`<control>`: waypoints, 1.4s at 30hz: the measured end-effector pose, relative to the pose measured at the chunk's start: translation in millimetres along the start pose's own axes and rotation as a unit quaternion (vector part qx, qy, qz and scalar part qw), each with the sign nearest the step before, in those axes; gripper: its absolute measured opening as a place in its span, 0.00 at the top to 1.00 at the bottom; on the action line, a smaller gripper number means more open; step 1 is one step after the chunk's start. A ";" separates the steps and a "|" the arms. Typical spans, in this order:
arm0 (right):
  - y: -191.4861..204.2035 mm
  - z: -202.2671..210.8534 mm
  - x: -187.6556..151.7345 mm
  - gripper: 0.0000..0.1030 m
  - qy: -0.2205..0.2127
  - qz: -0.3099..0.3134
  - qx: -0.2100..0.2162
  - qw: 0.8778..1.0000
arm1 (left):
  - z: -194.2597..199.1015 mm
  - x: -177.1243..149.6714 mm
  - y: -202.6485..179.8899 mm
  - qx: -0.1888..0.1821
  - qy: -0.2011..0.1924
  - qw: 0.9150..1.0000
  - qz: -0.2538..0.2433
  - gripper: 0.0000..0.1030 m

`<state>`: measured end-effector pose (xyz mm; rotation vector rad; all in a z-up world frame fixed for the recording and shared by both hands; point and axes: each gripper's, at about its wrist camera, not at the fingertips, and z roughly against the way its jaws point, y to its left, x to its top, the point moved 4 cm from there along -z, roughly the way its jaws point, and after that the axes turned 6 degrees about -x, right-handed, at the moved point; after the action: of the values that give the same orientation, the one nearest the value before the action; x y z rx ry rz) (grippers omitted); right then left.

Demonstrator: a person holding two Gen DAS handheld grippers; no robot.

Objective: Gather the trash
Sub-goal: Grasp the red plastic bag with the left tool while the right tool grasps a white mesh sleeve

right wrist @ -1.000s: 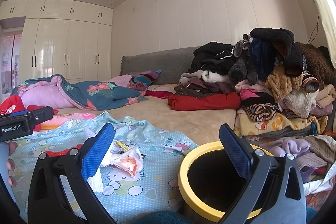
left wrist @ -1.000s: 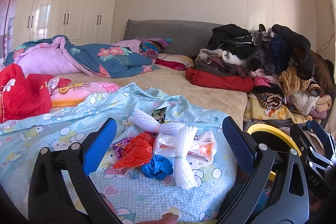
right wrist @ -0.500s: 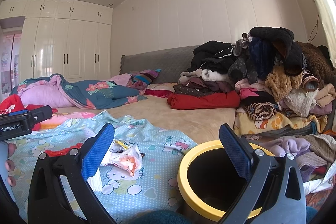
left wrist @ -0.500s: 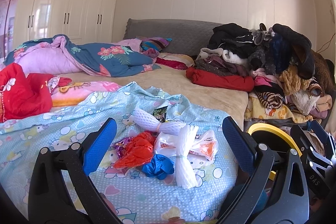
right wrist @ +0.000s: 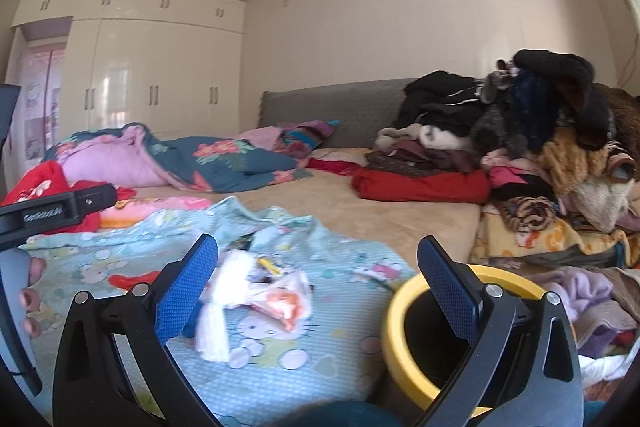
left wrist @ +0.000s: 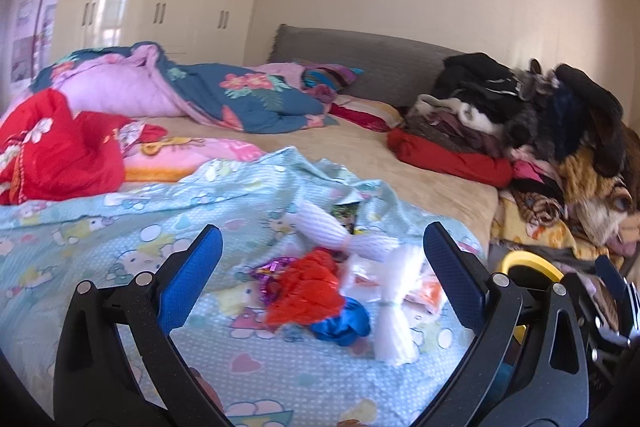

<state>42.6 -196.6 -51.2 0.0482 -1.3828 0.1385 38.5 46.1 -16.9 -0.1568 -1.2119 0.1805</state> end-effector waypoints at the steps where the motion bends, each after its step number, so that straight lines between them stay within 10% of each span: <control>1: 6.9 -2.7 1.0 0.06 0.001 0.003 0.008 1.000 | 0.1 1.3 4.8 0.006 -0.002 1.000 0.004 0.10; 11: 67.4 -37.3 3.2 0.06 0.042 0.026 0.069 0.996 | 0.4 20.1 66.6 0.060 -0.019 0.997 0.043 0.10; 28: 75.8 -122.8 -25.9 0.06 0.180 0.012 0.100 0.978 | -75.4 -18.0 85.9 -0.056 0.123 0.989 0.059 0.11; 42: 74.1 -162.8 -38.8 0.84 0.287 -0.059 0.189 0.937 | -97.8 -63.8 45.8 -0.136 0.231 0.959 0.088 0.39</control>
<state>185.1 -107.2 -123.3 0.3837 -0.7504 0.2927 106.1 74.3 -118.7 -0.5198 -0.7490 0.1215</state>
